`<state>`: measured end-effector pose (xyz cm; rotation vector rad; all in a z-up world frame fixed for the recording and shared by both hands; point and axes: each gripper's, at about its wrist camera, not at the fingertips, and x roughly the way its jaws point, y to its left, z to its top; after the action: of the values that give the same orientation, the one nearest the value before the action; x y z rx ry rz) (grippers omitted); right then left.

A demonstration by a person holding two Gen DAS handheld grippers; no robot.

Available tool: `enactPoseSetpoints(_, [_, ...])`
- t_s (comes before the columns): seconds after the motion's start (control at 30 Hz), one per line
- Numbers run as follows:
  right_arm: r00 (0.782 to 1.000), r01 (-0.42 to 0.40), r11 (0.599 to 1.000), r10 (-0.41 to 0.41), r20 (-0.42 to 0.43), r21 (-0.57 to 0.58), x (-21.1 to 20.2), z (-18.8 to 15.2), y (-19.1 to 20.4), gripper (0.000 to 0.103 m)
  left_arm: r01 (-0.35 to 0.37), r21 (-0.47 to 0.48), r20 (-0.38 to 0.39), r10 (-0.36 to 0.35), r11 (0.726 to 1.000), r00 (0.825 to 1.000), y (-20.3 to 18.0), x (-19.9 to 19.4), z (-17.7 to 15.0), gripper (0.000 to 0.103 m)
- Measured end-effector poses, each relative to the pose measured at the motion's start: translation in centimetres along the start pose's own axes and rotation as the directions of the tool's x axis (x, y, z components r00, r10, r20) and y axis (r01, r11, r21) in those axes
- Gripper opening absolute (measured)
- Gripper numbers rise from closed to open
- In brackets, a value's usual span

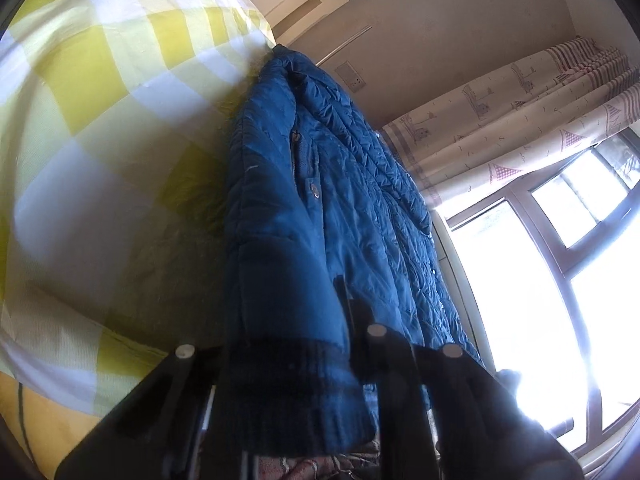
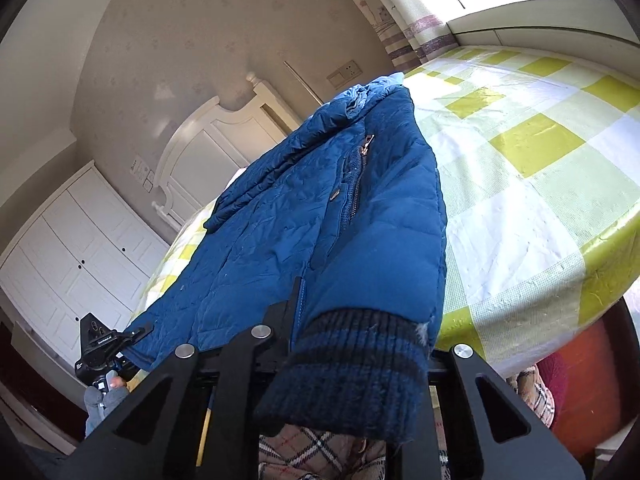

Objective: Fold large clothes
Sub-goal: 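Lift the hem with both tools and carry it toward the collar, then lay the hem down over the collar end with both tools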

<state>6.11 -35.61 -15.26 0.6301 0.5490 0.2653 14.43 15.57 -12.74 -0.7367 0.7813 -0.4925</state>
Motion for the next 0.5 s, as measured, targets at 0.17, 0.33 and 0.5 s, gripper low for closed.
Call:
enactPoseSetpoints(0.17, [0.993, -0.115, 0.991, 0.117, 0.019, -0.07, -5.8, -1.7, 2.3, 0.018, 0.086, 0.133, 0.017, -0.089, 0.987, 0.996, -3.1, -6.7, -2.9, 0.012])
enactPoseSetpoints(0.33, [0.972, -0.234, 0.947, 0.234, -0.028, -0.22, -13.0, -4.2, 6.4, 0.018, 0.215, 0.194, 0.026, -0.224, 0.957, 0.974, -4.7, -14.4, -5.9, 0.013])
enactPoseSetpoints(0.5, [0.943, -0.306, 0.899, 0.332, 0.033, -0.313, -16.7, -1.4, 11.3, 0.018, 0.369, 0.221, 0.09, -0.395, 0.903, 0.914, -6.7, -17.8, -4.8, 0.016])
